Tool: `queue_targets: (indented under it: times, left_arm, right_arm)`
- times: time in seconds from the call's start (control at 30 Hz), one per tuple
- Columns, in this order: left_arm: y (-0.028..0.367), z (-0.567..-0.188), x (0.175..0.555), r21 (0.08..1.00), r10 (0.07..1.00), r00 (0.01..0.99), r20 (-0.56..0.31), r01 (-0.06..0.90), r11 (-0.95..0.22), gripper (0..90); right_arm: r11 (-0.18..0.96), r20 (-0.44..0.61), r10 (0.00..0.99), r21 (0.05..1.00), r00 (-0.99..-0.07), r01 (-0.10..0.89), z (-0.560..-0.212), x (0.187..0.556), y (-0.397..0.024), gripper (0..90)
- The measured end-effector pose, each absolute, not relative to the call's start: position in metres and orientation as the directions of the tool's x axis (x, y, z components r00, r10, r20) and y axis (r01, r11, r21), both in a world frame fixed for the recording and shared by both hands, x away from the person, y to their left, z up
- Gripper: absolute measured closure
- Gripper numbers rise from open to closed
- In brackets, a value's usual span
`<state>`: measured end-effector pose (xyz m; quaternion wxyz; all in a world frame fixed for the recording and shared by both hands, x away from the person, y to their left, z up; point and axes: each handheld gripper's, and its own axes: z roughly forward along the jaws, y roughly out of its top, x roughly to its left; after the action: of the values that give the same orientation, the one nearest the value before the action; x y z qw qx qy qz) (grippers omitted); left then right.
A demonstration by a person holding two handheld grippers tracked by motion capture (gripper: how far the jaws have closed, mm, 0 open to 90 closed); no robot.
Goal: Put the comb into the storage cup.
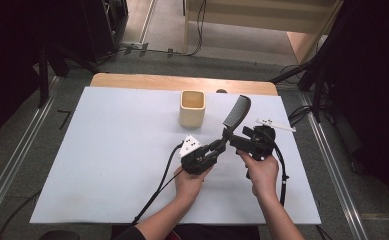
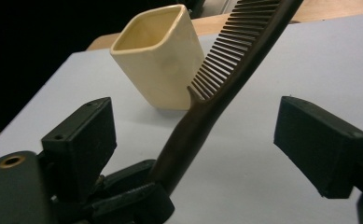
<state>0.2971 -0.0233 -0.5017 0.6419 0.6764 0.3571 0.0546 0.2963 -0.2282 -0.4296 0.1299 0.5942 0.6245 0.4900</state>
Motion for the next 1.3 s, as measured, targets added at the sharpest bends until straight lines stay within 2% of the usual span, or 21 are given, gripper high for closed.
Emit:
queue_targets:
  times: [0.17, 0.47, 0.7, 1.1, 1.3]
  left_arm:
    - [-0.024, -0.502, 0.296, 0.909, 0.550, 0.743, -0.381, 0.408, 0.079, 73.5]
    - [-0.025, -0.501, 0.294, 0.912, 0.552, 0.745, -0.375, 0.402, 0.077, 73.5]
    - [-0.025, -0.501, 0.294, 0.911, 0.553, 0.743, -0.376, 0.404, 0.077, 73.5]
    - [-0.026, -0.502, 0.292, 0.909, 0.548, 0.744, -0.382, 0.411, 0.075, 73.5]
    - [-0.026, -0.502, 0.292, 0.907, 0.541, 0.745, -0.389, 0.414, 0.081, 73.4]
  right_arm:
    - [-0.203, 0.446, 0.858, 0.750, -0.256, 0.630, -0.432, 0.300, -0.224, 12.0]
    - [-0.230, 0.498, 0.838, 0.695, -0.224, 0.682, -0.437, 0.305, -0.222, 30.6]
    - [-0.240, 0.519, 0.826, 0.675, -0.218, 0.698, -0.439, 0.306, -0.220, 40.3]
    - [-0.304, 0.592, 0.791, 0.599, -0.155, 0.741, -0.444, 0.310, -0.224, 62.8]
    - [-0.326, 0.625, 0.766, 0.580, -0.151, 0.746, -0.444, 0.310, -0.226, 66.7]
